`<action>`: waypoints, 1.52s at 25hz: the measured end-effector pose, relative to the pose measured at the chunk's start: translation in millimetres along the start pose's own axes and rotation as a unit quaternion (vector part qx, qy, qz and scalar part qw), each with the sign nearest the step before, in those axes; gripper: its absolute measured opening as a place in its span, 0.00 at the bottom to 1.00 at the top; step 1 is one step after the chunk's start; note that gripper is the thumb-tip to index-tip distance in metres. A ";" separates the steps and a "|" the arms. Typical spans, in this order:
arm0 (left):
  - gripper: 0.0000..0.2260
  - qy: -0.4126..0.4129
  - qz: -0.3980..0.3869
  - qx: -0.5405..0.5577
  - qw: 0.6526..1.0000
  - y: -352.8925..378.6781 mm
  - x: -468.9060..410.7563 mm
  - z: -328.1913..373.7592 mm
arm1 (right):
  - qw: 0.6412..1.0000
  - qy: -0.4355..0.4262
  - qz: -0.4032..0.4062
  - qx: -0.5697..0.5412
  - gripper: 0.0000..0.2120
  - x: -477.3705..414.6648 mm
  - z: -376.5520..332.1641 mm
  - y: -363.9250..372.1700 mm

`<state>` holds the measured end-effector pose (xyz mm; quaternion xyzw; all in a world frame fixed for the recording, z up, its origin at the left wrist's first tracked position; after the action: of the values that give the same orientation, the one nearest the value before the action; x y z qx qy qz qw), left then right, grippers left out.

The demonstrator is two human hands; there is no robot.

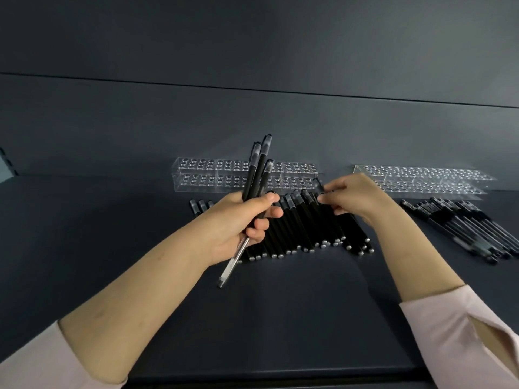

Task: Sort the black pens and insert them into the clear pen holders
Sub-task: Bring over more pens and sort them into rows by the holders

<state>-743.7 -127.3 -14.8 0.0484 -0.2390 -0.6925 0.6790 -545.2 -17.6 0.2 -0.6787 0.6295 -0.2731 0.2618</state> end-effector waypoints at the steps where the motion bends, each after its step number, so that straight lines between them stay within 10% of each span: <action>1: 0.10 0.000 0.004 0.004 1.000 -0.4 -0.1 -0.2 | 1.000 0.001 0.003 0.012 0.17 -0.3 0.6 0.3; 8: 0.10 0.074 0.021 0.059 0.995 1.7 0.4 15.0 | 0.997 -0.066 0.033 -0.007 0.07 15.5 -21.0 -4.5; 16: 0.12 0.139 0.055 0.153 0.977 32.2 -9.6 20.1 | 0.959 -0.091 -0.231 -0.134 0.07 59.7 -36.5 26.7; 29: 0.11 0.073 0.041 0.101 0.991 182.0 -53.3 -51.8 | 0.970 -0.013 -0.040 -0.241 0.11 26.7 125.4 -153.4; 38: 0.09 0.079 0.065 0.067 0.993 258.6 -75.7 -94.5 | 0.995 0.013 -0.074 -0.068 0.16 5.2 212.9 -221.7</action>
<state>-463.9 -70.0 -14.9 0.1326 -0.2327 -0.6235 0.7345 -238.1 -4.7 3.4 -0.7363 0.5975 -0.2572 0.1862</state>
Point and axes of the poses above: each hand's wrist, its own x-axis away from the middle knuckle, its own y-axis out of the palm, z = x × y, the point moved 8 cm from there along -x, towards the middle knuckle, and after that the axes turned 9 degrees about x, right-handed, at the moved point
